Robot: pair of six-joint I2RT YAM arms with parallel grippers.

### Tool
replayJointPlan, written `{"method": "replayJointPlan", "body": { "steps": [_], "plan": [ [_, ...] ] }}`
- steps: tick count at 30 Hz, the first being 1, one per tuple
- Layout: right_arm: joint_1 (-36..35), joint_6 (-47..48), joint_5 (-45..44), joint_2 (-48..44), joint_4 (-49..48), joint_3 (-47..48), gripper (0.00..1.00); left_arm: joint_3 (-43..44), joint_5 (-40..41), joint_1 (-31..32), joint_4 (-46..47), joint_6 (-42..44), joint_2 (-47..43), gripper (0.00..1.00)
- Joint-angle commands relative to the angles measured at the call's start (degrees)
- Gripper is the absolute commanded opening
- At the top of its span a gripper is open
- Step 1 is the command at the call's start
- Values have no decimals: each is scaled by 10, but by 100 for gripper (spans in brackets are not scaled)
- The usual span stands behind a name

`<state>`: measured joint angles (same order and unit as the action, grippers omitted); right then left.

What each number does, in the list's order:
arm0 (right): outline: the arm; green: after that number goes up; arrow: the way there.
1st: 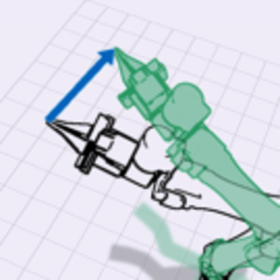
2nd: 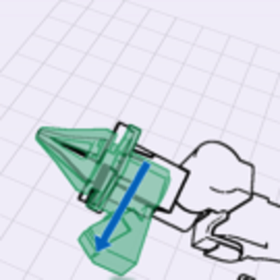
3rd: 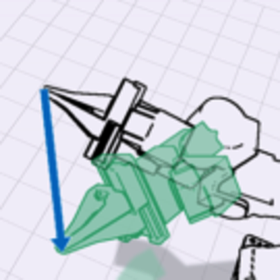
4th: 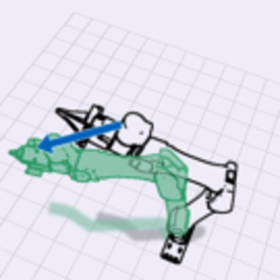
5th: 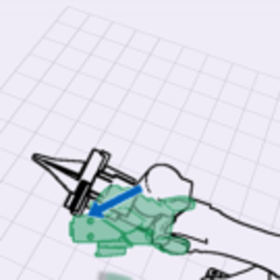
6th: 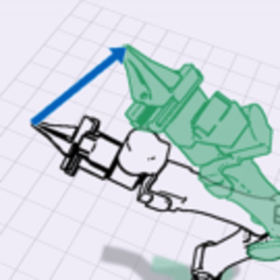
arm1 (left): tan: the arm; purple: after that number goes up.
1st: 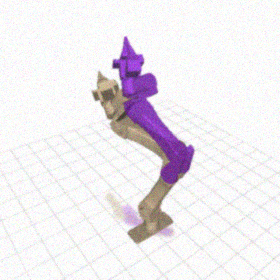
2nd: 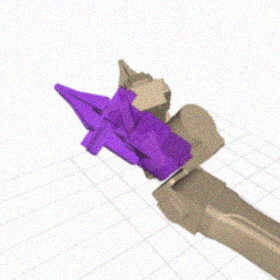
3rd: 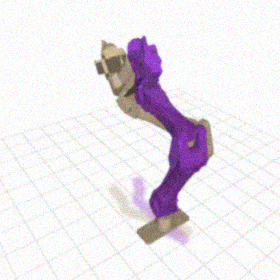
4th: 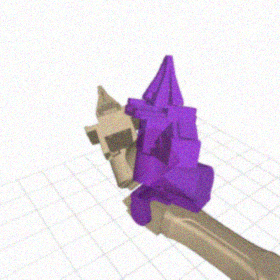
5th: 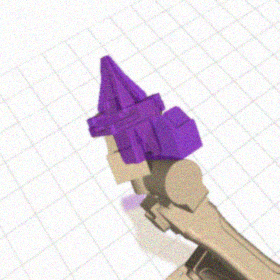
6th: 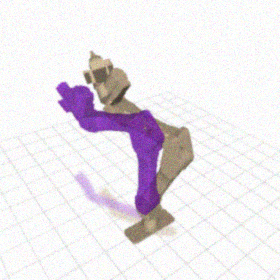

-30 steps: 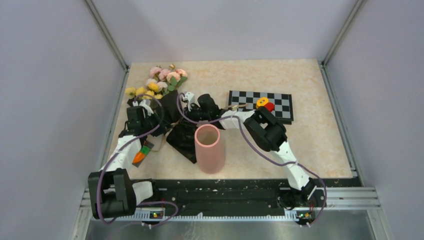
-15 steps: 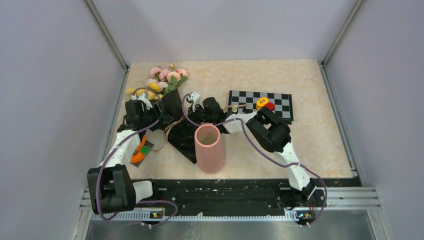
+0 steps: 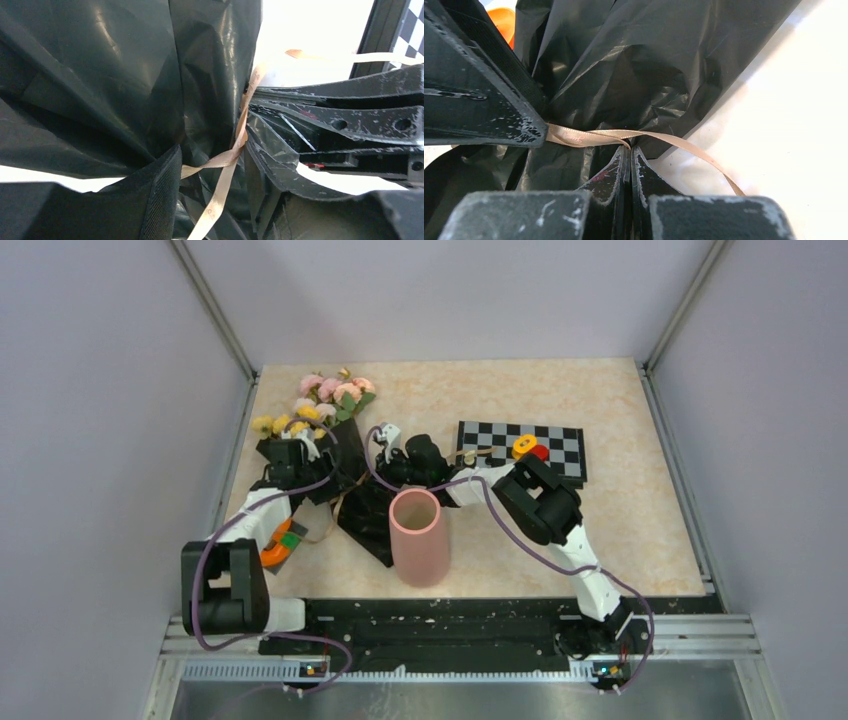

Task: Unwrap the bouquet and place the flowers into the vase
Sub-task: Untie the ribbon from the wrapping paper.

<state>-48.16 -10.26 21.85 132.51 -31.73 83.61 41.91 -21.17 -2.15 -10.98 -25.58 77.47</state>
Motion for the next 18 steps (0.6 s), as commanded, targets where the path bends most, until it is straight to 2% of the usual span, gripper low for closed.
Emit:
{"method": "replayJointPlan", "body": {
  "steps": [1, 3, 11, 18],
  "plan": [
    [-5, -3, 16, -39, -20, 2, 0, 26, 28, 6, 22, -6, 14, 52],
    [-4, -3, 18, -39, -20, 1, 0, 28, 34, 9, 22, -8, 20, 48],
    [-4, -8, 8, -49, -32, -18, 0, 16, 51, 10, 38, -31, 3, 19],
    [-5, -15, -21, -67, -48, -54, 0, 13, 76, 11, 44, -48, -20, 11]
  ]
}}
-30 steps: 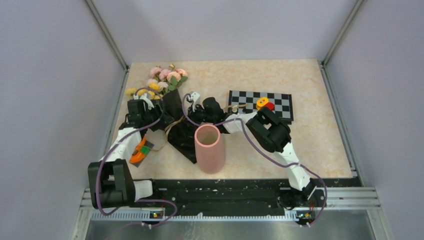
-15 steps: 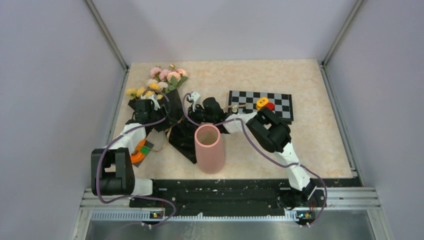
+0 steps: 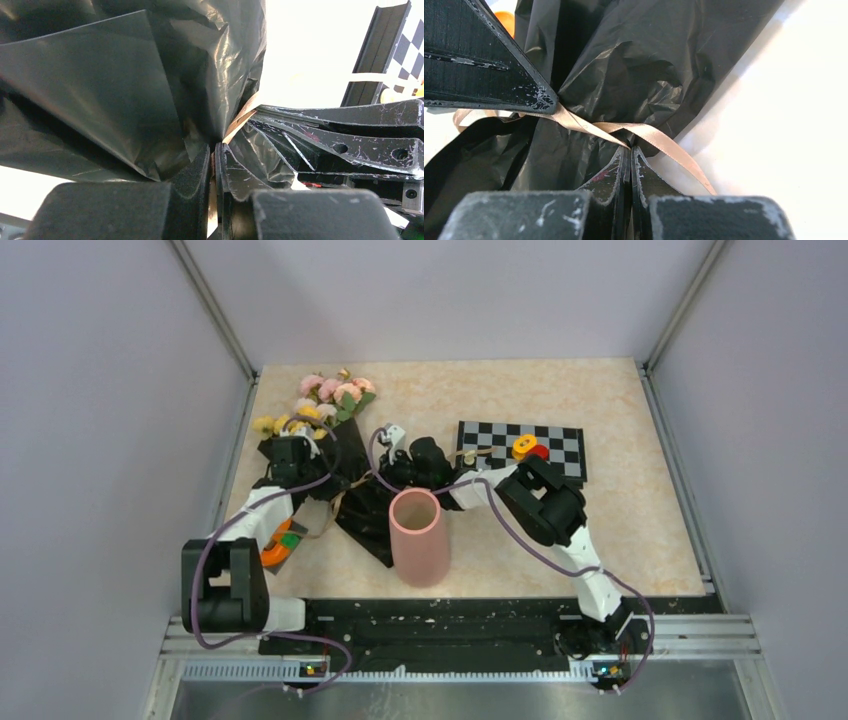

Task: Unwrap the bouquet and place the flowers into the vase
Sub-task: Untie the ribbon from the wrapping paper.

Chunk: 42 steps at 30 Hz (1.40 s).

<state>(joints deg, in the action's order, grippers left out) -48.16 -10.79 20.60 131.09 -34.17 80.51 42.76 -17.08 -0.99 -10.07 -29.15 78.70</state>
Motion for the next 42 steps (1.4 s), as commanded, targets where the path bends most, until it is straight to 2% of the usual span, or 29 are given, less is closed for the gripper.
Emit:
{"method": "replayJointPlan", "body": {
  "steps": [1, 11, 16, 26, 31, 42],
  "plan": [
    [-4, -12, -14, -57, -27, -29, 0, 4, 40, -1, 35, -13, -37, 11],
    [-4, -35, -60, -81, -54, -73, 0, -15, 71, -2, 38, -22, -71, 10],
    [-2, -64, -75, -90, -71, -94, 0, -27, 82, -4, 40, -28, -80, 0],
    [18, -118, -88, -102, -75, -109, 0, -53, 106, -24, 21, -35, -111, 0],
    [32, -151, -82, -110, -86, -116, 0, -63, 86, -54, 19, -47, -108, 0],
    [46, -151, -73, -127, -74, -123, 0, -93, 64, -103, 27, -82, -92, 0]
  ]
}}
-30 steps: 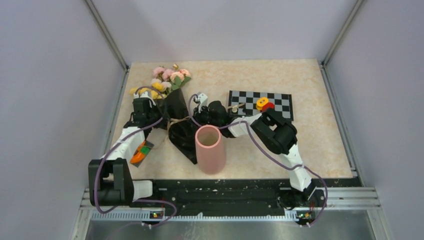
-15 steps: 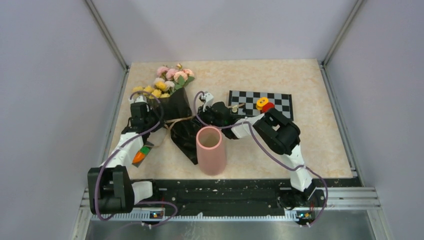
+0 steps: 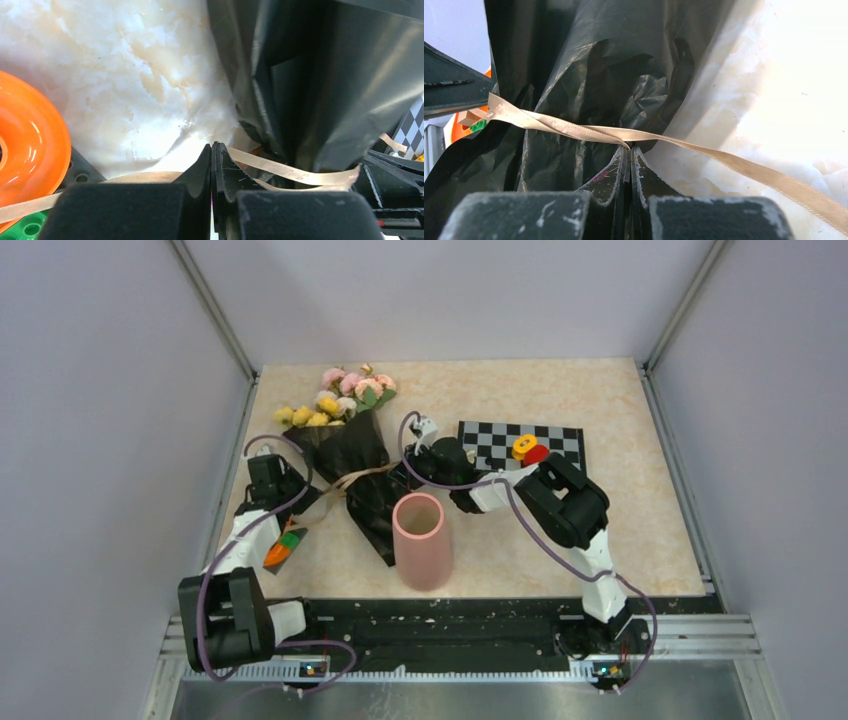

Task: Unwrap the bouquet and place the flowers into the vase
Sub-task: Untie the ribbon from the wrapping paper.

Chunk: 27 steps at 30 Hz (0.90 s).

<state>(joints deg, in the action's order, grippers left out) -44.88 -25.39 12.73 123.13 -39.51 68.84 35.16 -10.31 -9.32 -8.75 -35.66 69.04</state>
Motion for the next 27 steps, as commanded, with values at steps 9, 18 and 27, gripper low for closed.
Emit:
{"method": "replayJointPlan", "body": {
  "steps": [9, 18, 27],
  "plan": [
    [19, 3, -1, -62, -1, -16, 17, -41, -29, -52, 36, -27, 35, 0],
    [26, 17, -18, -79, 26, -25, 28, -49, -27, -66, 48, -33, 45, 0],
    [39, 52, -31, -101, 56, -38, 29, -58, -17, -88, 40, -26, 18, 0]
  ]
}}
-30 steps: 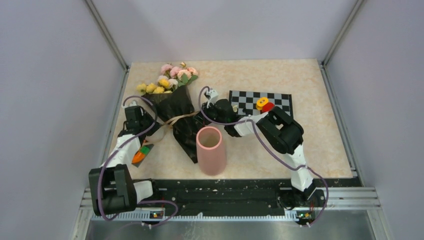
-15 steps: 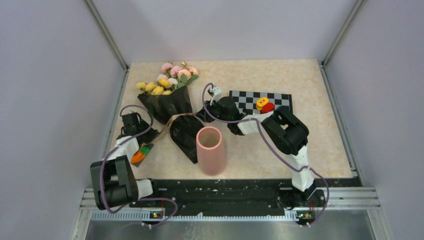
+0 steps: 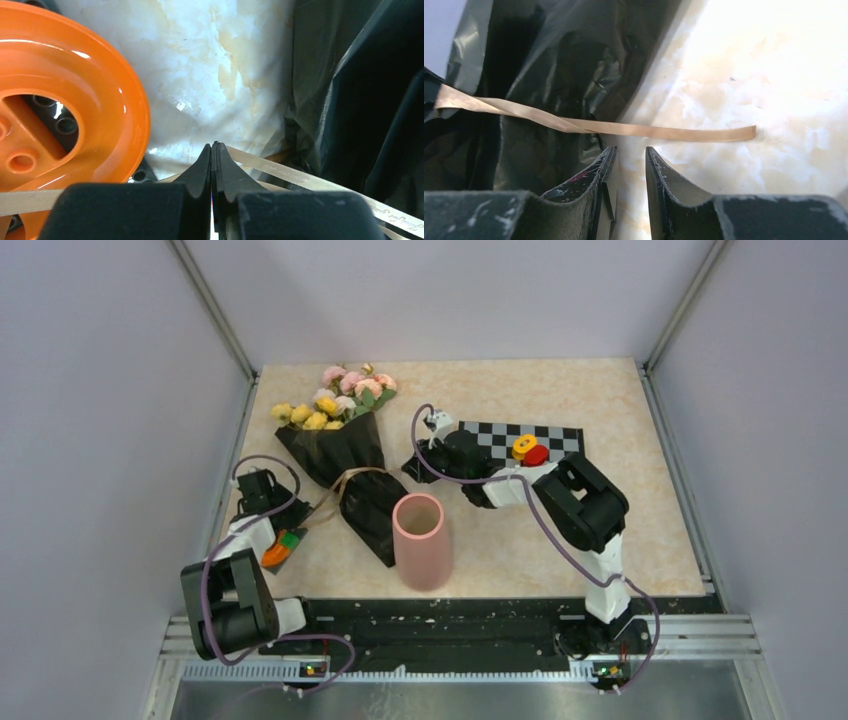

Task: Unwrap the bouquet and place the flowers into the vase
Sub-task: Untie the ribbon from the wrapping paper.

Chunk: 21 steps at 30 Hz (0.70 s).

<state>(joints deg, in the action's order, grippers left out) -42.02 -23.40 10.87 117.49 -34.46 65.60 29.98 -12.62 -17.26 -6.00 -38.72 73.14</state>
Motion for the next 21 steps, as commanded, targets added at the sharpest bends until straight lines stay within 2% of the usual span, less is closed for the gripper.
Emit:
{"method": "replayJointPlan", "body": {
  "steps": [1, 6, 10, 11, 16, 18, 21],
  "plan": [
    [11, 39, -15, -49, 11, -6, 29, -5, 11, -8, 6, 8, -32, 1],
    [16, 59, -20, -67, 30, -17, 33, 10, 43, -9, -38, 30, -85, 21],
    [18, 73, -12, -87, 45, -25, 36, 33, 58, -9, -77, 55, -132, 56],
    [18, 77, -10, -92, 50, -27, 37, 36, 50, -9, -78, 65, -144, 60],
    [18, 84, 5, -120, 72, -36, 40, 46, -12, 2, -66, 103, -190, 71],
    [18, 84, 17, -130, 78, -41, 42, 52, -43, 16, -60, 127, -189, 73],
    [18, 78, 28, -146, 83, -48, 43, 62, -48, 52, -54, 142, -167, 73]
  ]
}}
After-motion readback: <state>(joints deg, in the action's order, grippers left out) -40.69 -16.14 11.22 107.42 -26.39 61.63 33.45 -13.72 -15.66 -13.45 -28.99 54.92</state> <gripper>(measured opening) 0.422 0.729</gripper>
